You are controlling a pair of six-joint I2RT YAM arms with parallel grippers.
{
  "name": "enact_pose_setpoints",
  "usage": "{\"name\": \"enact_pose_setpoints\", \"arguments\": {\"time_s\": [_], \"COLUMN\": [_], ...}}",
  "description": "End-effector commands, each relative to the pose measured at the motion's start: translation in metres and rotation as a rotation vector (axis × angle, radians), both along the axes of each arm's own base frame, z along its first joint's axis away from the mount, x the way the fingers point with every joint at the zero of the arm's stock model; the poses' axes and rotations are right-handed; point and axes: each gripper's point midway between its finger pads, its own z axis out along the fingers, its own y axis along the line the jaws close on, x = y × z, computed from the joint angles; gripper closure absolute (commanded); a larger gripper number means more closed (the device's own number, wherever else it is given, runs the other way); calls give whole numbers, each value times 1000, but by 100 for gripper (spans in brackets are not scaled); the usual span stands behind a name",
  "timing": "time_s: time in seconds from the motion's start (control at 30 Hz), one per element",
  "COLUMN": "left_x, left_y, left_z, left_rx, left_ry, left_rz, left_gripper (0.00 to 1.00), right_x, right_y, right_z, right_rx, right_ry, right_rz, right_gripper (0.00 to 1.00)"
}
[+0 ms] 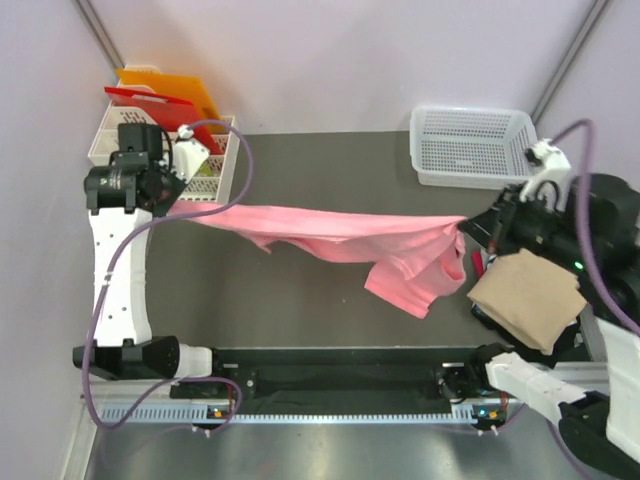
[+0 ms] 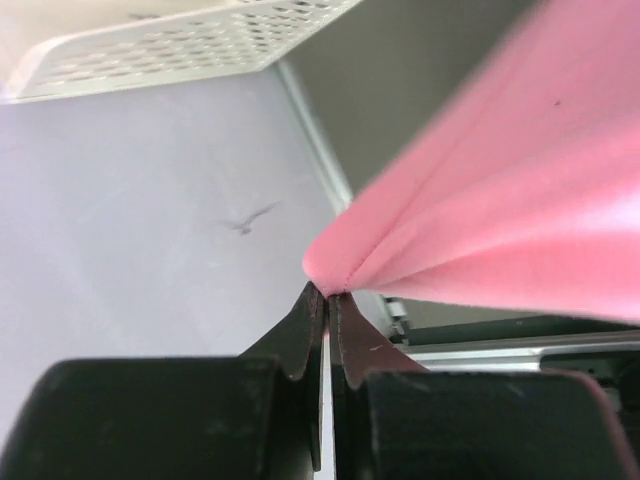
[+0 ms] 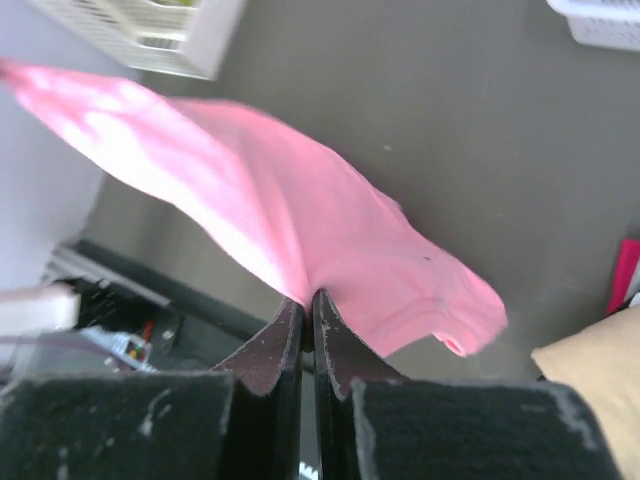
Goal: Fold and stack the t-shirts
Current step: Flatten out the tshirt
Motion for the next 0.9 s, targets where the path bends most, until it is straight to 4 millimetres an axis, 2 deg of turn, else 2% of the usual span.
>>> {"name": "enact_pose_setpoints", "arguments": {"time_s": [0.0,0.03,0.1,0.2,0.3,0.43,0.5,0.57,0.63,0.67,0.7,0.77,0.83,0.87], "left_x": [-41,-44,-56,-67,-65,-51,-31,-14,12,26,42,67,83,92], "left_y": [12,14,17,22,18,9,9,10,12,14,16,24,27,28], "left_z": [47,55,74,72,51,34,24,13,9,8,16,31,48,67], "left_rx": [92,101,141,181,152,88,86,82,83,83,90,105,108,93], "left_ry": [-19,-45,-100,-84,-31,4,-22,-31,-59,-69,-124,-196,-261,-319], "left_rz": [-12,-12,-25,-32,-47,-53,-53,-41,-22,4,17,76,113,142], "left_gripper": [100,100,100,100,100,100,100,100,100,100,100,100,100,100], "right_x": [-48,-57,-69,-69,-49,-8,8,33,54,64,70,87,93,92], "right_y": [6,4,6,5,5,9,10,12,12,13,13,17,19,20], "right_z": [28,39,42,44,40,25,20,17,15,22,32,41,53,57], "right_rx": [81,97,115,117,104,73,45,18,-11,-12,-12,-9,0,2], "right_ry": [-28,-57,-36,-27,-26,30,32,7,-10,-48,-83,-111,-143,-153], "right_rz": [116,128,151,141,92,13,-7,-35,-56,-67,-76,-84,-83,-76], "right_gripper": [100,100,100,100,100,100,100,100,100,100,100,100,100,100]}}
